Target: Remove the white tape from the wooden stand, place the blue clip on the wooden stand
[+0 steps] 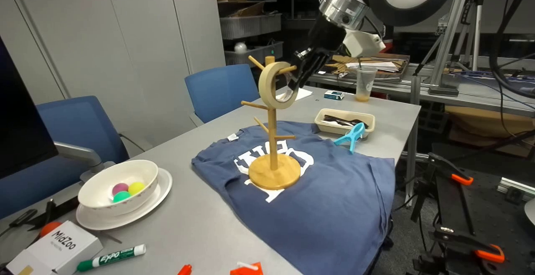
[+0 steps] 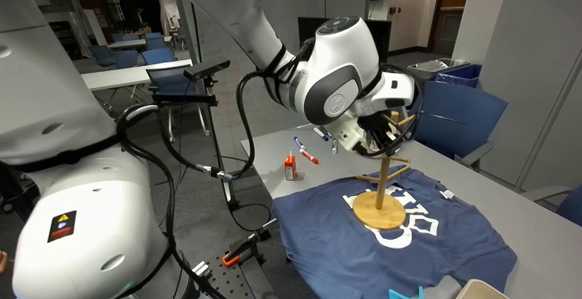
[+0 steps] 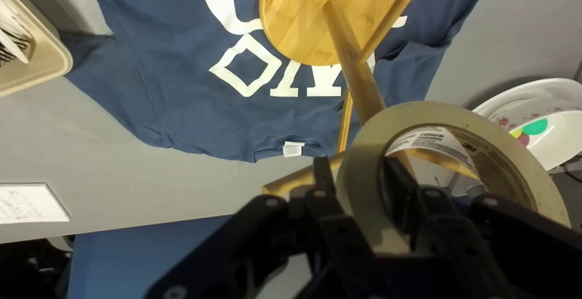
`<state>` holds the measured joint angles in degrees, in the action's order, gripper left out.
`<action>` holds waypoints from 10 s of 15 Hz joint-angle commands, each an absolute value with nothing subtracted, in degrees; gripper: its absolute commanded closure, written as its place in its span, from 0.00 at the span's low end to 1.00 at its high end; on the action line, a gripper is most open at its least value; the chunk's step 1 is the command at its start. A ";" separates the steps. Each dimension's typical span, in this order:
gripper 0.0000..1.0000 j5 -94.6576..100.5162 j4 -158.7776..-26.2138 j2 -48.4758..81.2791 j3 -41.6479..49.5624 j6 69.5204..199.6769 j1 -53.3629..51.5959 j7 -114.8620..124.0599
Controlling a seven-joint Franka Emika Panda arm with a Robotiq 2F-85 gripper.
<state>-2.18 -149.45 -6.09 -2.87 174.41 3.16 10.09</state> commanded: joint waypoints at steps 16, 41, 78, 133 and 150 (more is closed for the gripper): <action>0.94 -5.73 -159.68 -22.41 -3.64 174.70 -0.64 6.31; 0.94 23.78 -141.26 1.62 -1.15 144.94 10.61 22.97; 0.00 22.69 -126.76 17.10 6.74 120.12 4.50 -10.36; 0.00 23.14 -117.20 32.20 5.71 123.33 12.63 -47.93; 0.00 30.89 -120.22 31.46 6.39 133.51 10.95 -48.42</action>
